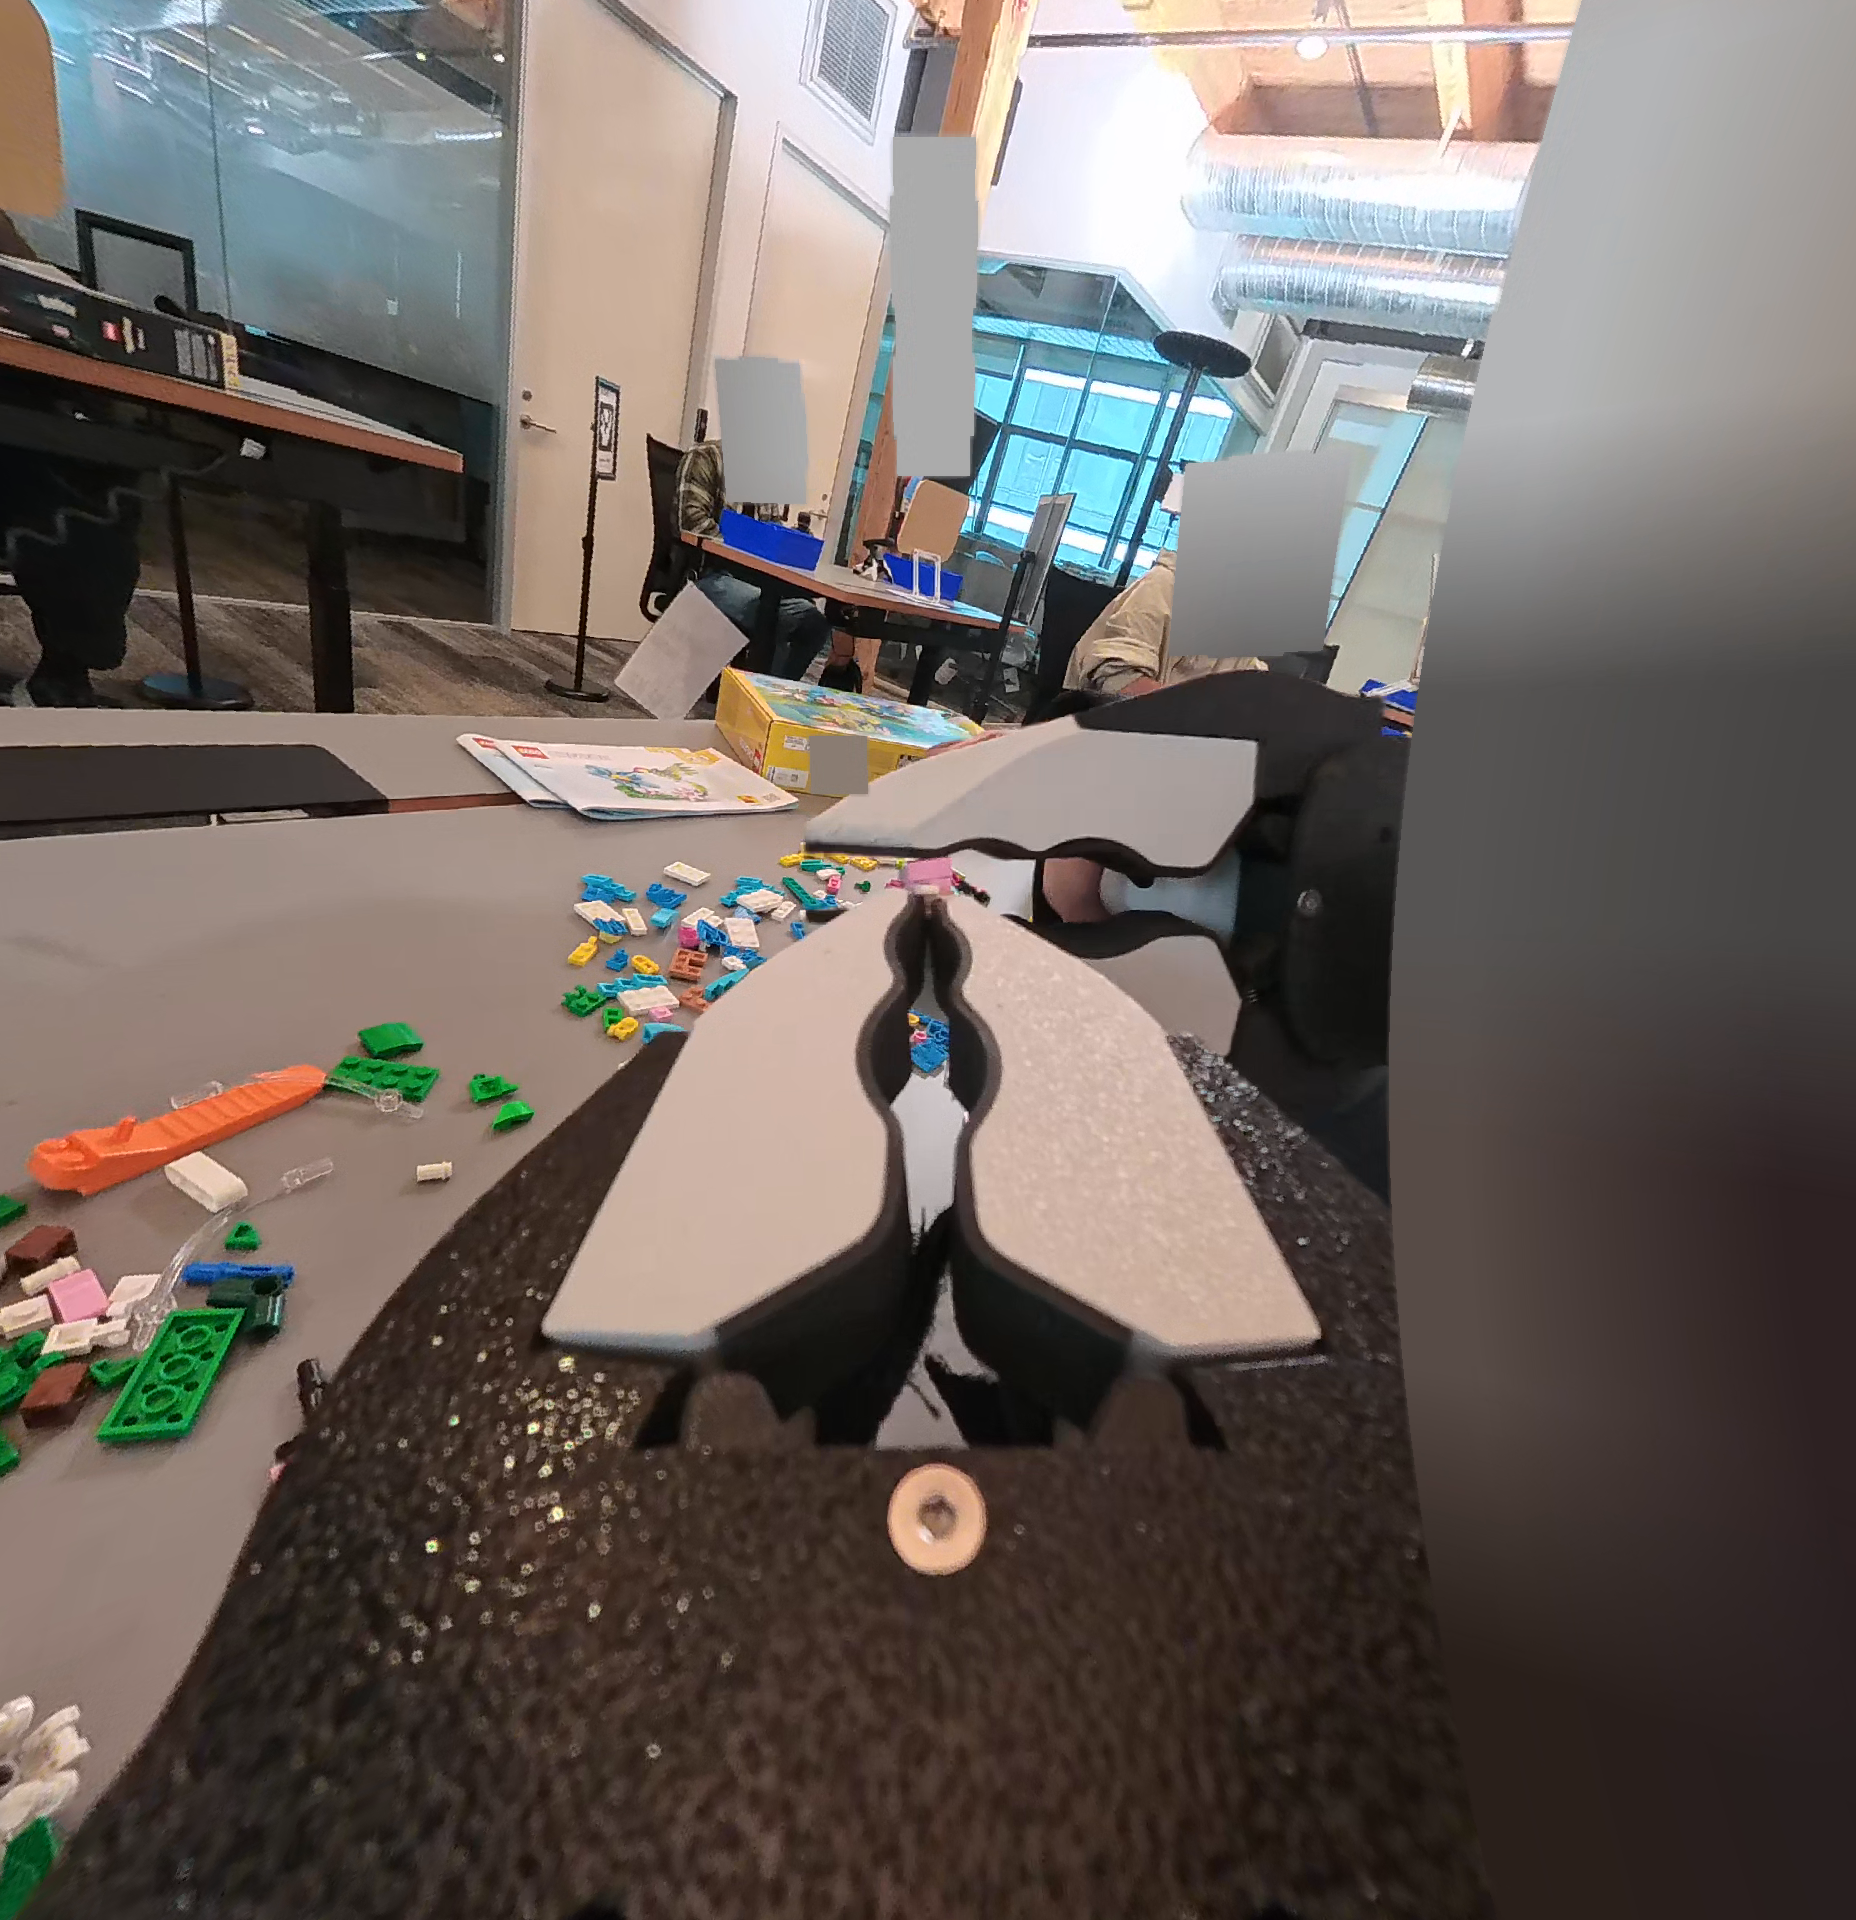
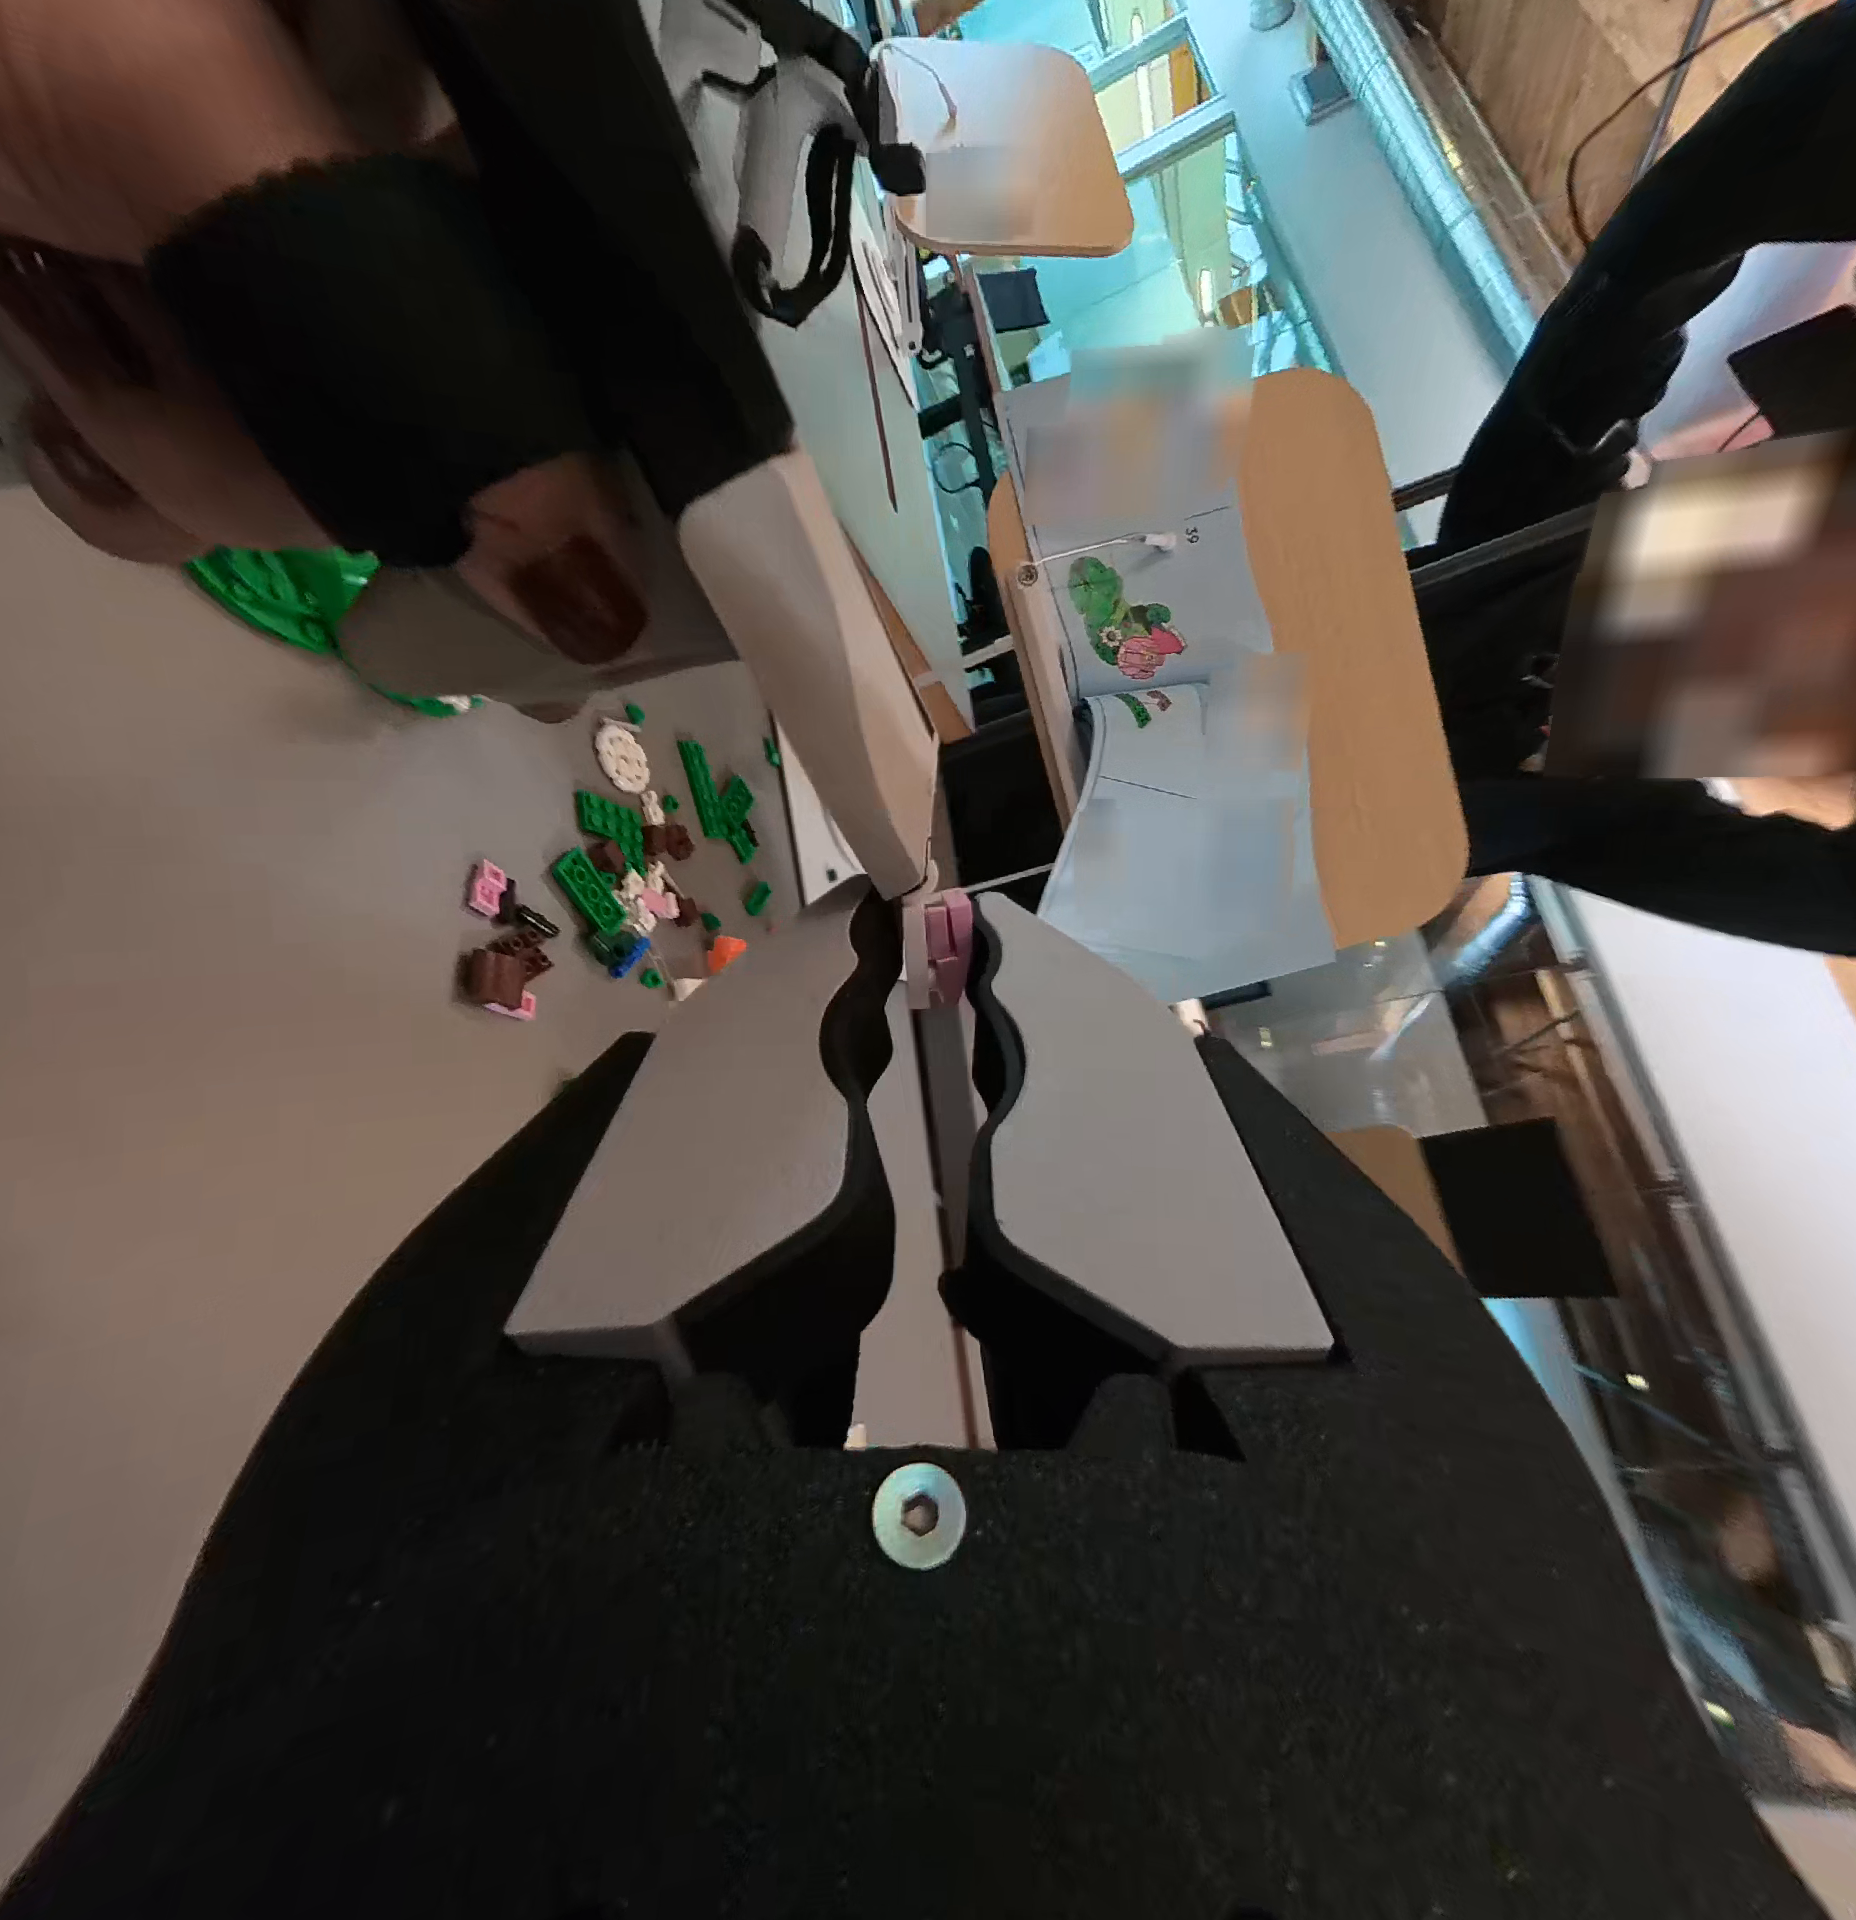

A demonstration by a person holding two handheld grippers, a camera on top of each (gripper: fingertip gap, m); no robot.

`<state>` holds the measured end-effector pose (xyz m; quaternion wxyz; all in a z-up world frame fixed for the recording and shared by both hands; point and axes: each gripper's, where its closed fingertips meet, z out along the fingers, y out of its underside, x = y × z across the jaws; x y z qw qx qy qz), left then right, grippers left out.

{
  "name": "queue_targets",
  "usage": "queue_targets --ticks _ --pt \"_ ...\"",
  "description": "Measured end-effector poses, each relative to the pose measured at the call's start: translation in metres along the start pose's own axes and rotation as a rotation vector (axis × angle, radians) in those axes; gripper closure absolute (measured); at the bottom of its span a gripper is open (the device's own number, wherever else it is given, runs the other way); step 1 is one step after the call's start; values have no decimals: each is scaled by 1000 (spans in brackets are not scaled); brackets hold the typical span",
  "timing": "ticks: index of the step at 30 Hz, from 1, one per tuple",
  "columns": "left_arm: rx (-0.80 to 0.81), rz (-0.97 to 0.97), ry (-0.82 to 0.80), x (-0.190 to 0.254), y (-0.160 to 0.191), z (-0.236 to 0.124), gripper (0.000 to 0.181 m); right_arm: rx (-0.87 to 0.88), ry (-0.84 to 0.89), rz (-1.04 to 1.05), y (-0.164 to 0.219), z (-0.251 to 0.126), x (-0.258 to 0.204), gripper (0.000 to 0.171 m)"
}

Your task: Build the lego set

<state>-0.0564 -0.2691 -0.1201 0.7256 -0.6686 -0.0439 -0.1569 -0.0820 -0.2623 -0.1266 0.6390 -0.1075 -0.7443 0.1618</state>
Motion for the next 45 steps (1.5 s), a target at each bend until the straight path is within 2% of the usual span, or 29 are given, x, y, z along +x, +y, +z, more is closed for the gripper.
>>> queue_targets --ticks 12,20,24,26,32,36,38,41,45 --pt "-17 78 -37 0 1 0 181 -54 -11 33 3 0 -2 162" --pt "1 103 -27 1 -1 -1 181 -56 -60 204 2 0 -5 162" --pt "-16 122 -14 1 -1 -1 180 -41 -69 165 1 0 -4 162" --pt "-52 213 -15 3 -2 -1 180 -23 -75 136 -1 -2 -3 162" --pt "-188 795 -182 4 1 -3 177 -28 -111 39 0 -3 -7 162" --pt "-231 979 -223 2 3 -5 172 -36 -127 -29 4 -6 -7 162" --pt "-199 862 -225 2 -1 -5 175 -38 -98 -60 5 -7 -2 162" --pt "-159 593 -110 10 -3 -3 176 -27 -42 -144 3 -8 4 162" --pt "-166 508 -84 10 -1 -3 175 -6 -17 -193 -2 -9 3 163"
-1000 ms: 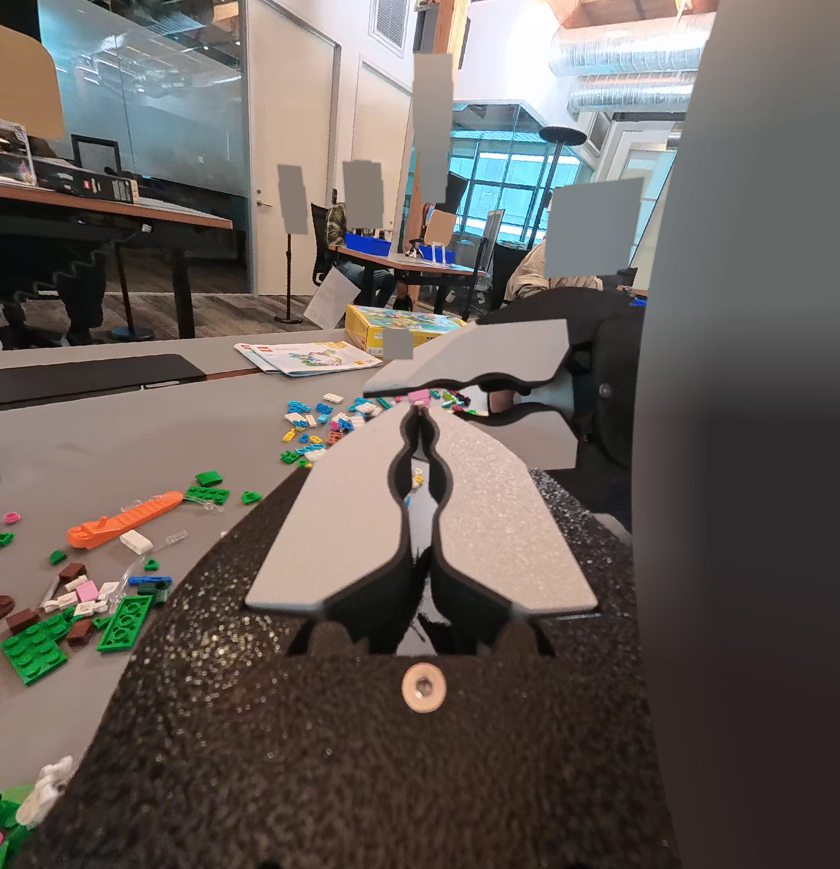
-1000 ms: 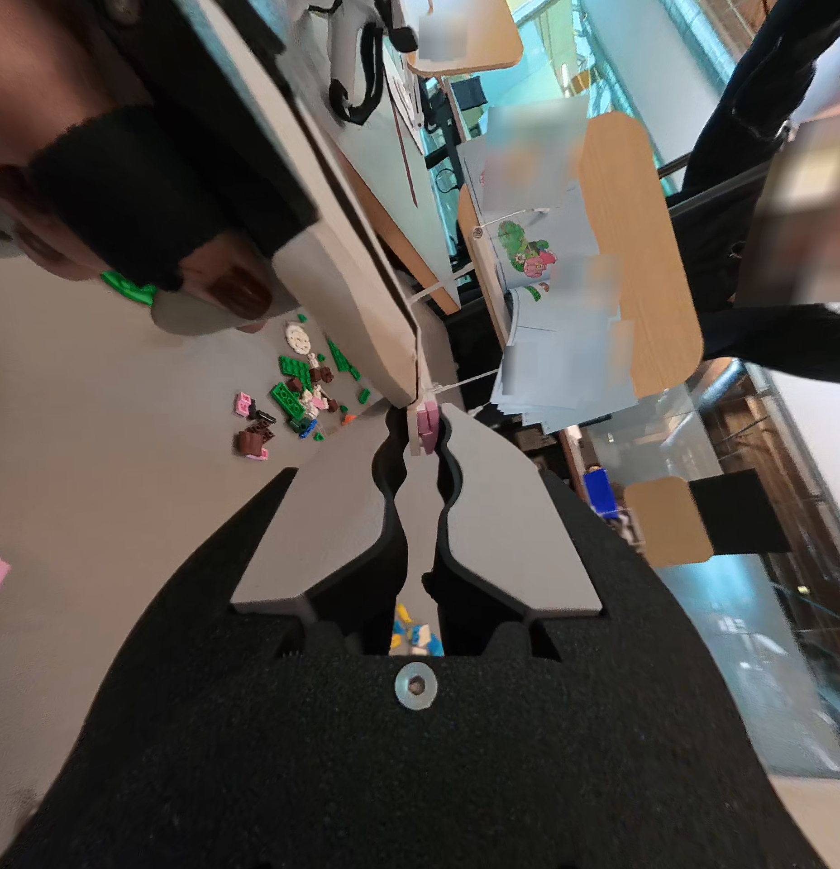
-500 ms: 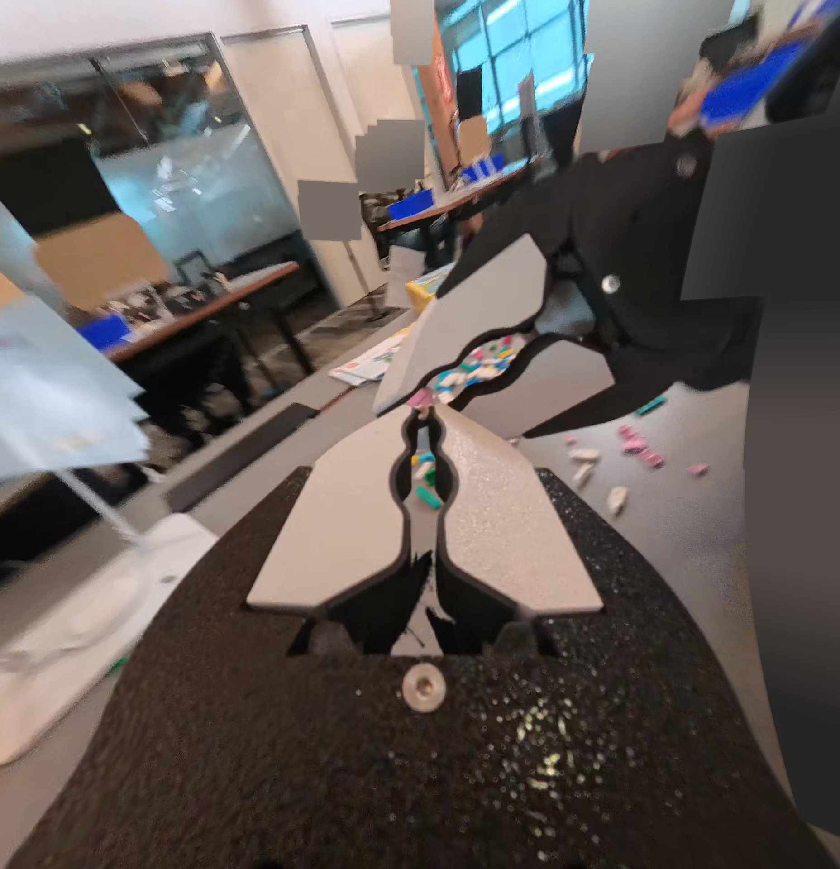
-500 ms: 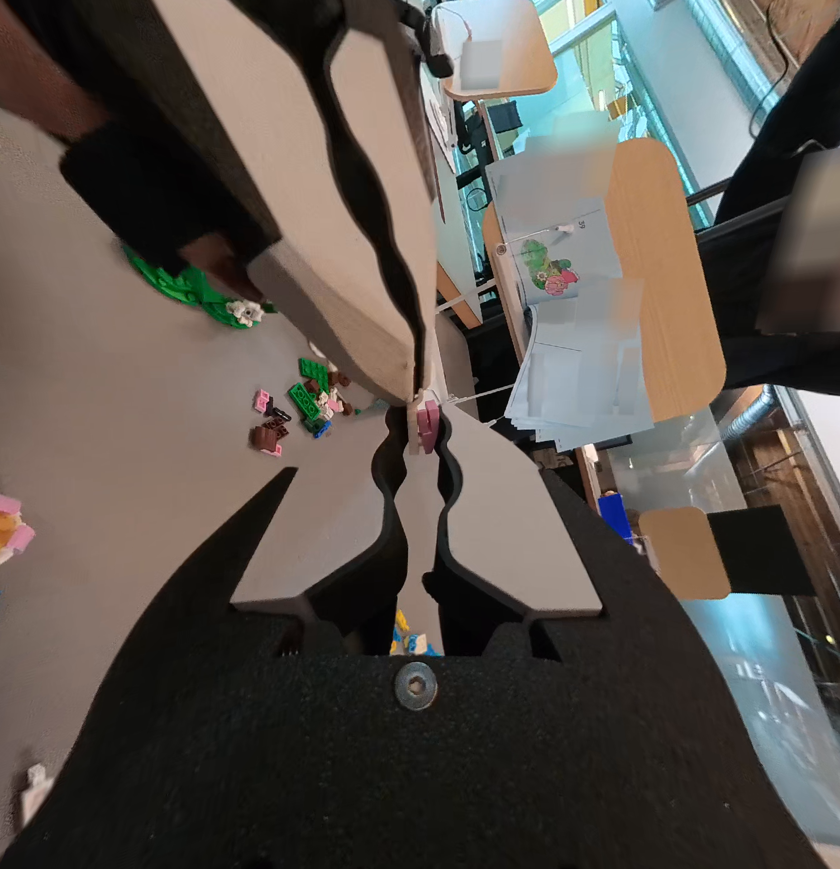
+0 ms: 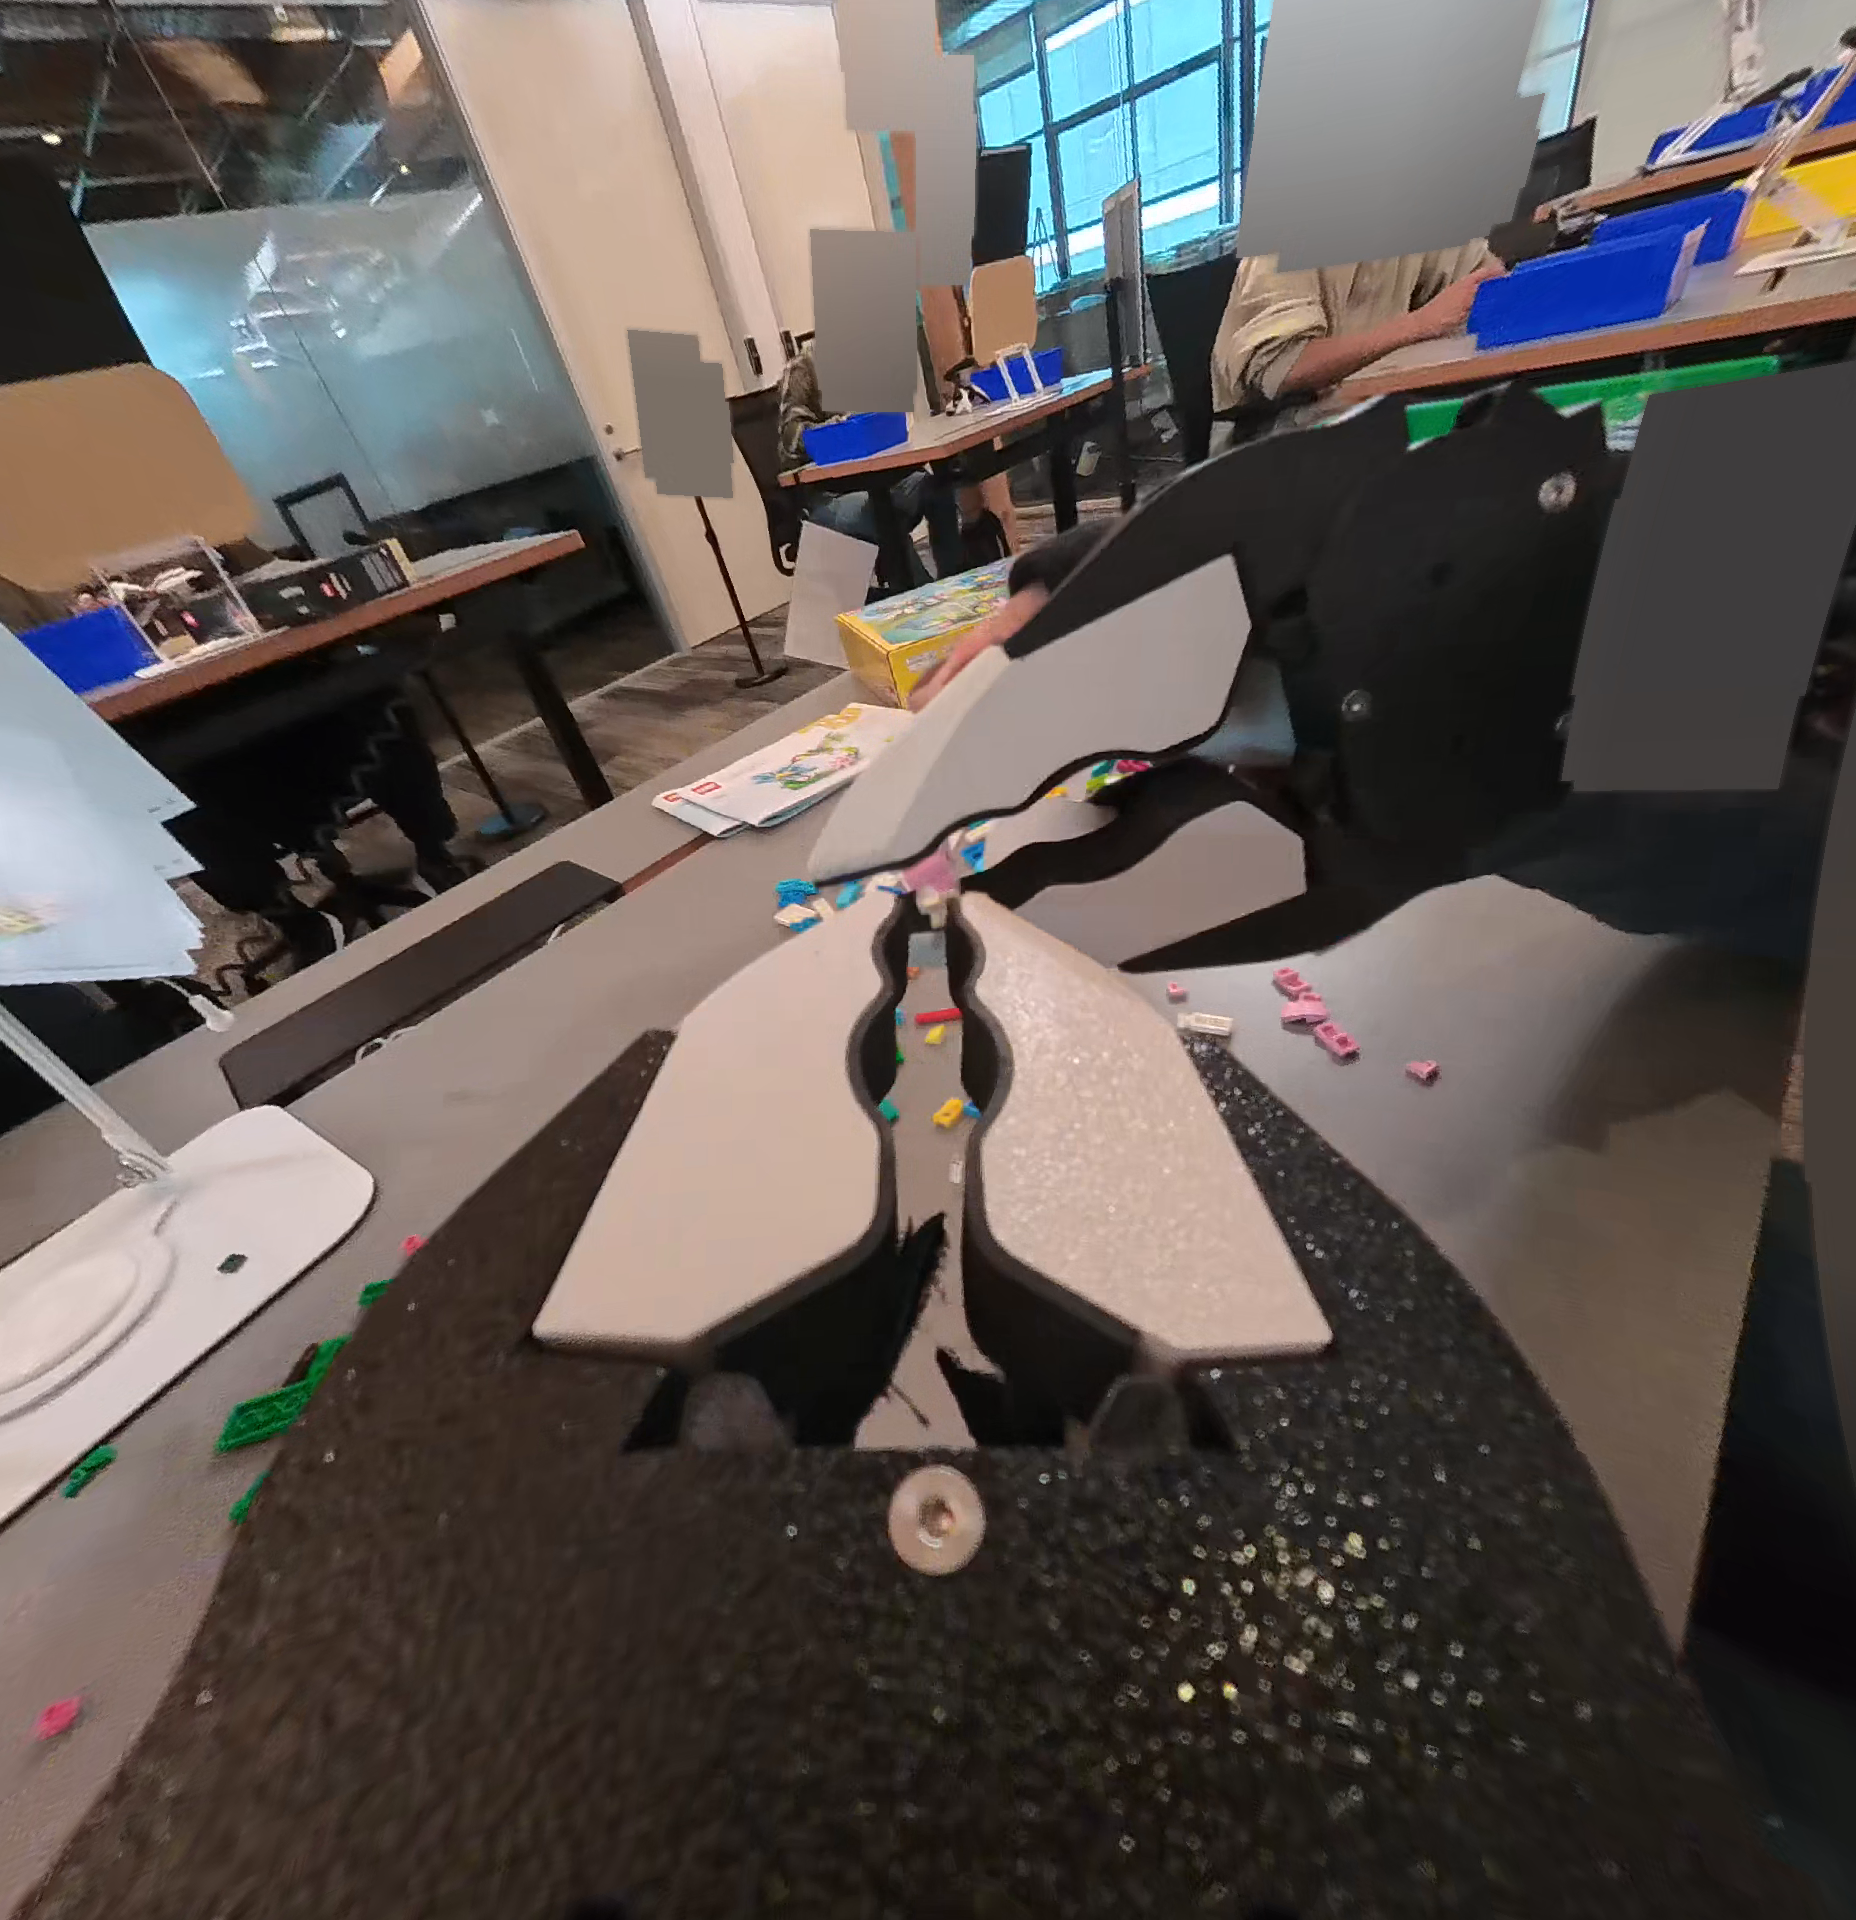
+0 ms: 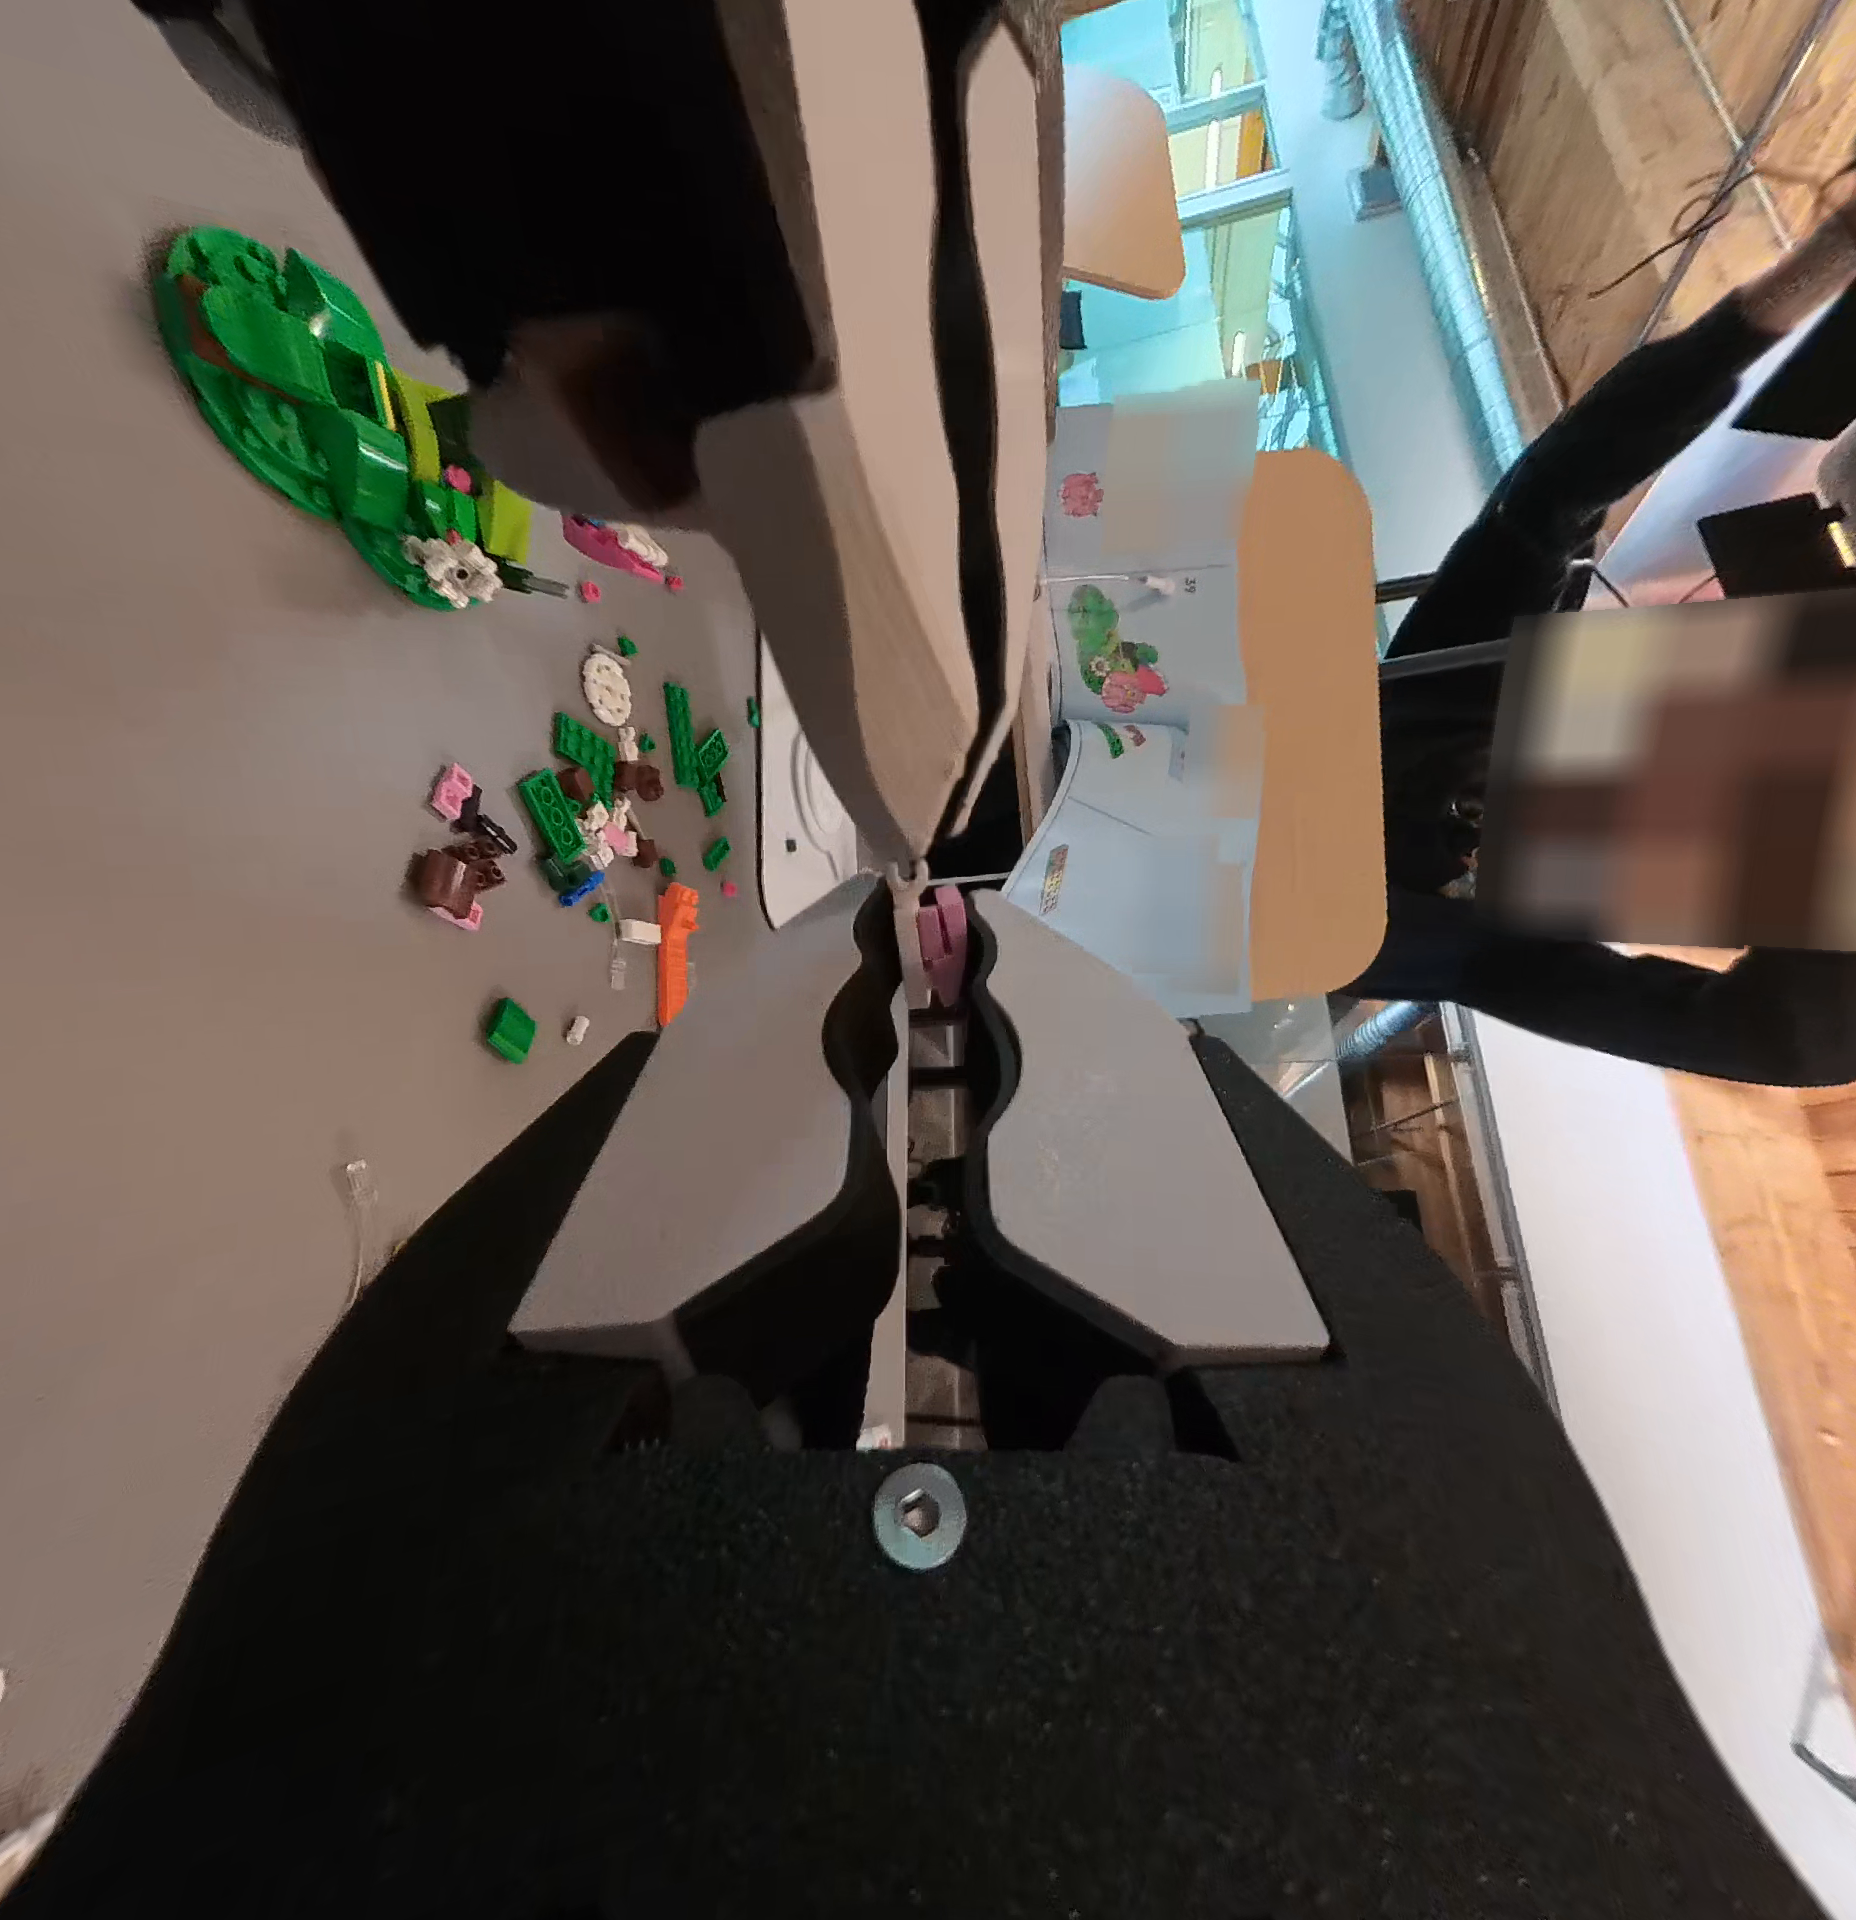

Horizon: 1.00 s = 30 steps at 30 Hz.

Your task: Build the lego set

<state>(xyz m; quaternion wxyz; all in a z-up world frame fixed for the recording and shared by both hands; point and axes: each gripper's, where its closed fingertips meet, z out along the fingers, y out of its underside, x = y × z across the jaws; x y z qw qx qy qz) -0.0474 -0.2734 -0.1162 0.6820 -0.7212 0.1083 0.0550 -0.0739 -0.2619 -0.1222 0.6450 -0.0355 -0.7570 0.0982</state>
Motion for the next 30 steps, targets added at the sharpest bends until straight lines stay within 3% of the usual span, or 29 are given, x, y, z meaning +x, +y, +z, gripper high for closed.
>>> queue_targets --ticks 12,20,30 --pt "-36 -101 21 3 4 2 179 6 42 -71 -4 0 1 162" --pt "56 -216 64 3 -5 -1 180 50 27 80 -8 -1 4 163" --pt "106 -342 54 -1 -7 -2 180 11 177 -53 -8 0 14 162"
